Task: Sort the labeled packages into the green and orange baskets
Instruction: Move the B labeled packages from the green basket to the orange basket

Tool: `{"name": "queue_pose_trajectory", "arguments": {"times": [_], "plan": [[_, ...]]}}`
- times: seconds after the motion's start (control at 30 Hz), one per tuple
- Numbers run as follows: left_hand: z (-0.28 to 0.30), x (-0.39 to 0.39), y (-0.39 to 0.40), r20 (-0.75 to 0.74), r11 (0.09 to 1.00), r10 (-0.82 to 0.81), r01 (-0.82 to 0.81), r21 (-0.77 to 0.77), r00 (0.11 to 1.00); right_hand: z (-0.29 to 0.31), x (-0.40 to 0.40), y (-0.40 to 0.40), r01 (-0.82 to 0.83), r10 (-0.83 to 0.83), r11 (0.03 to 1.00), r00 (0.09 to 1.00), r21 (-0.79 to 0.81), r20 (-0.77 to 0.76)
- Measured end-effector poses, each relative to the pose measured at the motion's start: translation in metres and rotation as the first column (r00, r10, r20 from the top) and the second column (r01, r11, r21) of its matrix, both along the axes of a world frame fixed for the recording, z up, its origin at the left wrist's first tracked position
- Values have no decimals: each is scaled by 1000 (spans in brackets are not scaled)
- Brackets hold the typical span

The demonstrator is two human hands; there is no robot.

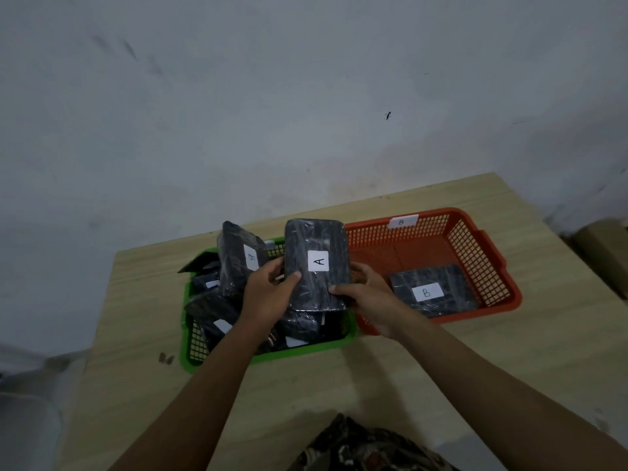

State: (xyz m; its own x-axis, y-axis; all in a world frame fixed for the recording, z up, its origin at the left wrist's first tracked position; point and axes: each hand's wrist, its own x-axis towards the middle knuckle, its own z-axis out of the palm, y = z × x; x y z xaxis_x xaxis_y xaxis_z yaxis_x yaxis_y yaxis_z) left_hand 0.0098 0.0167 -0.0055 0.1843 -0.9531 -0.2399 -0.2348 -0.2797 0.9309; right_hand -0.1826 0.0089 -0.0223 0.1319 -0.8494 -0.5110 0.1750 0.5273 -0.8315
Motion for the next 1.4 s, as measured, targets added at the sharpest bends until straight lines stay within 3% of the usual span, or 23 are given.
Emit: {"name": "queue_pose_trajectory", "arguments": {"times": [0.1, 0.2, 0.3, 0.37, 0.47, 0.57, 0.7, 0.83, 0.9, 1.03, 1.17, 1.27, 1.4], "plan": [[7, 10, 3, 121, 999, -25, 30, -39, 992, 1, 4, -6, -61, 62, 998, 998, -22, 28], [16, 18, 8, 302, 973, 118, -50, -226, 946, -1, 10, -12, -62, 63, 996, 998, -56, 26], [24, 33, 10, 437, 886, 345, -135, -443, 831, -4, 20, -18, 29, -32, 998, 999, -63, -40], [23, 45, 9, 536, 850, 438, -138, -509, 721, -6, 27, -20, 54, -59, 997, 995, -60, -86], [13, 60, 7, 618, 893, 434, -223, -391, 656, -8, 35, -22, 29, -35, 999, 986, -36, -163], [1, 65, 6, 549, 926, 365, -354, -129, 752, -10, 41, -23, -43, 31, 999, 941, -29, -337], [5, 65, 4, 424, 925, 362, -377, -52, 830, -7, 42, -24, -241, 59, 954, 734, -179, -676], [17, 69, -2, 285, 889, 454, -450, -84, 844, 2, 49, -27, -399, -53, 854, 573, -335, -818], [24, 71, -1, 180, 870, 492, -479, -114, 852, 10, 57, -31, -427, -69, 815, 601, -392, -796], [36, 78, 1, -116, 849, 493, -506, -153, 862, 31, 75, -43, -333, -52, 811, 778, -481, -626], [45, 78, 0, -520, 853, 434, -521, -25, 736, 49, 90, -50, -147, 53, 961, 929, -233, -365], [44, 68, 2, -589, 908, 334, -419, -9, 736, 52, 99, -46, -26, 26, 991, 1000, -128, -6], [40, 55, 1, -589, 957, 238, -291, 5, 773, 52, 82, -47, 99, -83, 979, 992, -176, 99]]}}
